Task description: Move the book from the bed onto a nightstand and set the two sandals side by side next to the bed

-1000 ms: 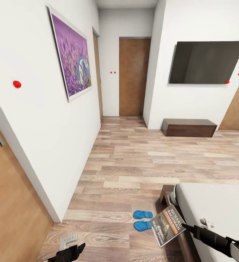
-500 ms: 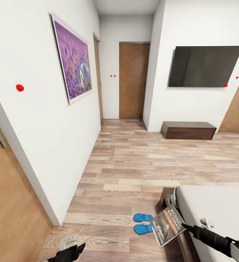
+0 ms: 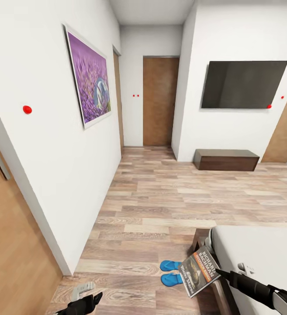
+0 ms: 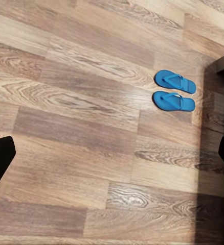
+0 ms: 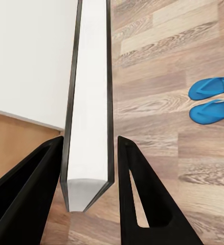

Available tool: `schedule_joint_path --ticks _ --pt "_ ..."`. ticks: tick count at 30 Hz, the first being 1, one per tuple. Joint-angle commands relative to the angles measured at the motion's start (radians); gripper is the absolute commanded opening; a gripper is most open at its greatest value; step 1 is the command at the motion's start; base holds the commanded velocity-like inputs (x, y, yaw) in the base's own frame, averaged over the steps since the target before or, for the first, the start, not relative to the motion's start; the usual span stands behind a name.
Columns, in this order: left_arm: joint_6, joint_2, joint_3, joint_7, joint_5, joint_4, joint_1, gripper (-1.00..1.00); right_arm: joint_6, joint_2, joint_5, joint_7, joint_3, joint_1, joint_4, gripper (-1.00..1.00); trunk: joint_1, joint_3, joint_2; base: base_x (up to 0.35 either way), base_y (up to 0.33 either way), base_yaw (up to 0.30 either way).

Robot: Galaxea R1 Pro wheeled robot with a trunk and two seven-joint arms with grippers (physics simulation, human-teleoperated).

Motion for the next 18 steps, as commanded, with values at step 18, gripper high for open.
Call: schedule_joint_path --ticks 18 --pt "-0.015 -0.035 -0.052 0.166 -0.046 0.002 -0.001 1.0 0.009 0.034 -0.012 -0.366 -0.004 -0.001 0.055 -1.0 0.0 0.028 -0.001 0.0 0.0 0.0"
